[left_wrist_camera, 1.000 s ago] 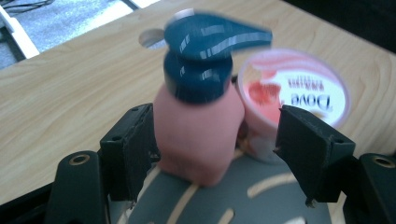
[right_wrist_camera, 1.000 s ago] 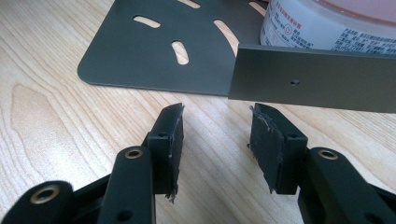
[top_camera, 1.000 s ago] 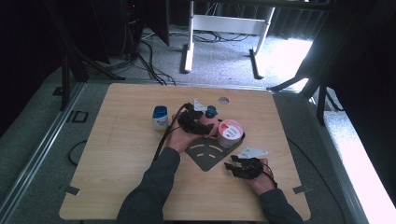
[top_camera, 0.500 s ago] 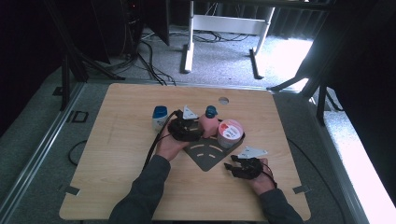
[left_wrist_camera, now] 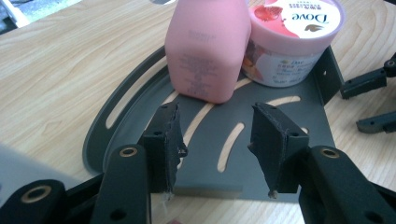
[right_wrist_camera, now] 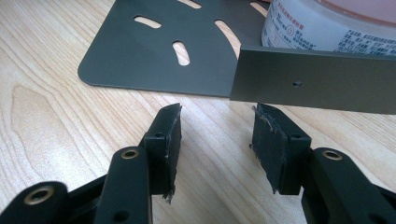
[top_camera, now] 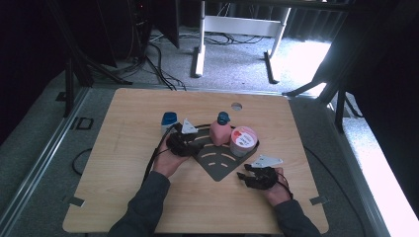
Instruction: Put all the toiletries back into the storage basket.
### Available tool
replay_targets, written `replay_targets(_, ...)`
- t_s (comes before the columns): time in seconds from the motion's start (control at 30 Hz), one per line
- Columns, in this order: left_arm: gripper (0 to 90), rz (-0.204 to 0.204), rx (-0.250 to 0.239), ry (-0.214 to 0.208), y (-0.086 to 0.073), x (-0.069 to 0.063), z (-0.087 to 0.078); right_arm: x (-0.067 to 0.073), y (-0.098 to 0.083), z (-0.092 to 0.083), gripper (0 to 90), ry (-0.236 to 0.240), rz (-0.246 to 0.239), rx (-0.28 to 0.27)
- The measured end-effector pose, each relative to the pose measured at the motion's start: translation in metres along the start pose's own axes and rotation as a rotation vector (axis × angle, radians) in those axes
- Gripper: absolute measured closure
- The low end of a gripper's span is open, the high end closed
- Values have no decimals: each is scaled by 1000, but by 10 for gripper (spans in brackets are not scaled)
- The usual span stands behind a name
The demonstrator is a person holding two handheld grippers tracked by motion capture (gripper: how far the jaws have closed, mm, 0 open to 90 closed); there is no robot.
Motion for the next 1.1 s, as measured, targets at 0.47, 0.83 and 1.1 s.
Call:
replay_targets(0.47,552,-37,4,33,-24,12,-19,0,0,0,517,1,-3,0)
replay_targets(0.83,632,-69,27,95,-46,34,-41,0,0,0,517,1,-2,1)
replay_targets(1.1,719,-109,50,164,-59,58,-52,0,0,0,518,1,-3,-1)
Point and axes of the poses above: each handheld gripper's, and its own axes: z roughly forward along the jaws, y roughly out of its top, x roughly to its left, the point moved 7 cm from there along z, roughly forward along the jaws, and after that the axes turned 6 degrees about -y, right-handed, at the moved point
